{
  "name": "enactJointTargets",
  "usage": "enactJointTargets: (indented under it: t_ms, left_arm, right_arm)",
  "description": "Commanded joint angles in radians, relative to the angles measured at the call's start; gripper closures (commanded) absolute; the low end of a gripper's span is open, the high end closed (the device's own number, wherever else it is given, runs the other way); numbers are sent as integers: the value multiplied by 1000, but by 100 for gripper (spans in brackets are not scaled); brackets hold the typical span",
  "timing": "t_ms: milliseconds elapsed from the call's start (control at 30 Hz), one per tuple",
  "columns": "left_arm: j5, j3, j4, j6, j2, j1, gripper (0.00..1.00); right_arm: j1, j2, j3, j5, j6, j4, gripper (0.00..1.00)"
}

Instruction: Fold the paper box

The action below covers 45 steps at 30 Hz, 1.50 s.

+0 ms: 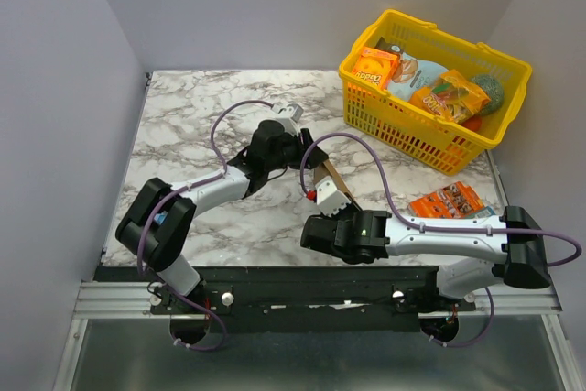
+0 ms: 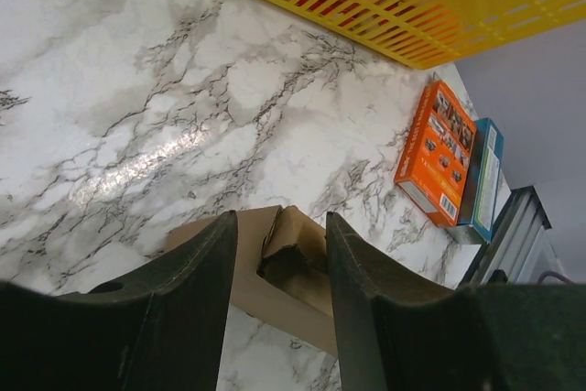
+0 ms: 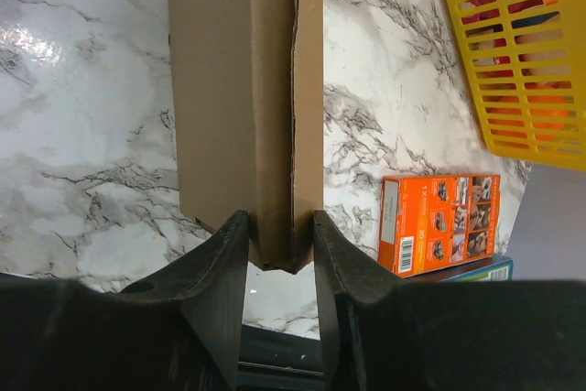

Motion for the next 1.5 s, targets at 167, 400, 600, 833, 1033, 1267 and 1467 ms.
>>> enactJointTargets:
  t_ms: [167, 400, 600, 833, 1033, 1267, 1467]
  left_arm:
    - [-1, -89, 22, -15, 45, 11, 59]
    - [5, -126, 57, -29, 53, 11, 72]
    - [7, -162, 83, -43, 54, 11, 80]
    - [10, -182, 106, -40, 51, 11, 89]
    - [17, -181, 103, -6, 45, 9, 90]
    - [10, -172, 73, 29, 37, 6, 92]
    - [5, -158, 62, 34, 39, 3, 92]
  right_arm:
    - [1, 34, -3, -54, 35, -26, 61]
    - [1, 37, -2, -54, 40, -31, 61]
    - [0, 37, -2, -53, 42, -34, 61]
    - [1, 39, 5, -49, 63, -48, 57]
    - [-2, 10, 84, -88, 77, -74, 46]
    - [-22, -12, 159, -92, 94, -109, 32]
    - [-23, -9, 126, -103, 97, -109, 41]
